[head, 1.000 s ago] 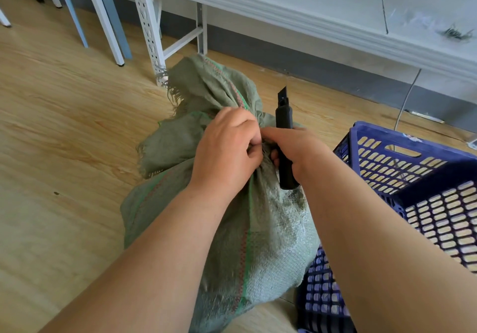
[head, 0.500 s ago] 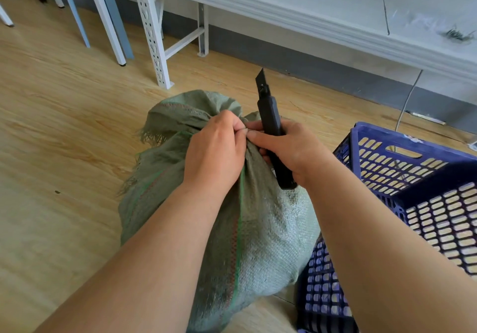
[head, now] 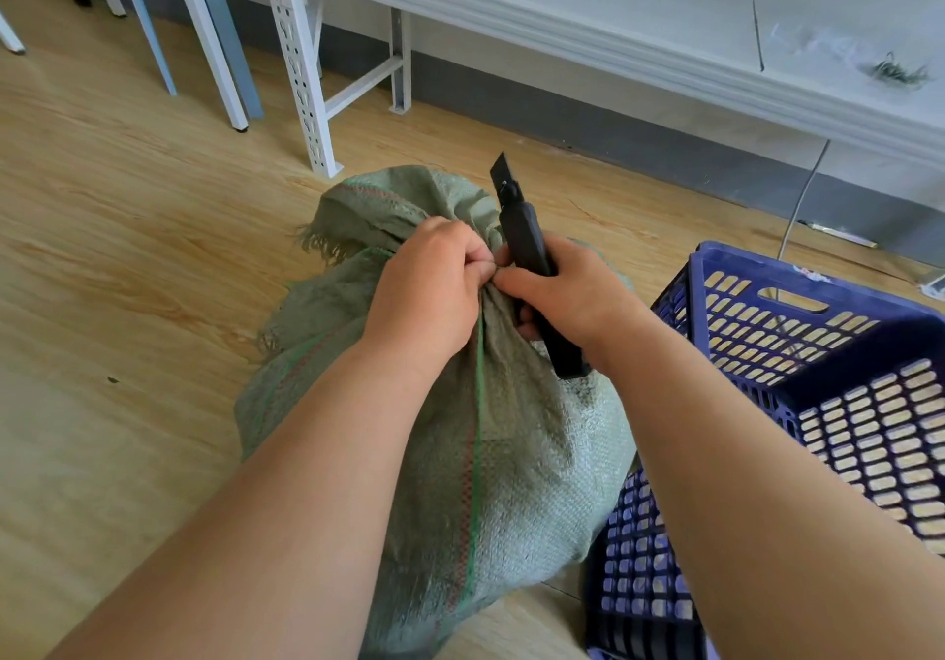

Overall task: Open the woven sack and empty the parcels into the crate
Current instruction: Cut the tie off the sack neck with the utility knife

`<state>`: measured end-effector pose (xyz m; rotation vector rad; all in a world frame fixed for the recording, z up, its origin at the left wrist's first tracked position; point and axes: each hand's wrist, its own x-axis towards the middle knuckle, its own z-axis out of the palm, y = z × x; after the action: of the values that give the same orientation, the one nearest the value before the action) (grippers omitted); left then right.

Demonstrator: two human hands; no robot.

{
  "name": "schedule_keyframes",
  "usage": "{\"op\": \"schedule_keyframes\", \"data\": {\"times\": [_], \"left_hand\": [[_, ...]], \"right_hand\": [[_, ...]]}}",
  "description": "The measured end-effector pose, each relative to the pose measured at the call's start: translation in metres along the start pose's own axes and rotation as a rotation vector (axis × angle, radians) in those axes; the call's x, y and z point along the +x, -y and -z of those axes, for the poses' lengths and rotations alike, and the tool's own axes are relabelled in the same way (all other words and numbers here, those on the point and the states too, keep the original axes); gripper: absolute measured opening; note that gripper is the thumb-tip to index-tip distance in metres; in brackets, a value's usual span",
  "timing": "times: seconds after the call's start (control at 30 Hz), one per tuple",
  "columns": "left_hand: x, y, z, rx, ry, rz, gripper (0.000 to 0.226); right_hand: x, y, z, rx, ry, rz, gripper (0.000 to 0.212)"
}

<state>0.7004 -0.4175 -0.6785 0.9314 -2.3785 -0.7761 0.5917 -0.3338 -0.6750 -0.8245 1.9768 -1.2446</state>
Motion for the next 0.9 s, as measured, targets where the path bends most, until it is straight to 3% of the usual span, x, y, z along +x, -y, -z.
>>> {"op": "schedule_keyframes", "data": {"times": [0.13, 0.53, 0.77, 0.9], "left_hand": [[0.003, 0.001, 0.001, -0.005, 0.033, 0.051, 0.013], [-0.002, -0.004, -0.004, 0.019, 0.027, -0.015, 0.005], [-0.008, -0.006, 0.005, 0.081, 0.121, 0.030, 0.009], [-0.019, -0.031, 0.005, 0.092, 0.117, -0.033, 0.001]], "right_hand": [[-0.002, -0.007, -0.004, 0.290, -0.032, -0.083, 0.008], [0.006, -0.011, -0.003, -0.113, -0.123, 0.051, 0.013], [-0.003, -0.014, 0.002, -0.154, -0.206, 0.102, 0.013], [-0.033, -0.010, 0.026, -0.128, -0.228, 0.121, 0.007]]}}
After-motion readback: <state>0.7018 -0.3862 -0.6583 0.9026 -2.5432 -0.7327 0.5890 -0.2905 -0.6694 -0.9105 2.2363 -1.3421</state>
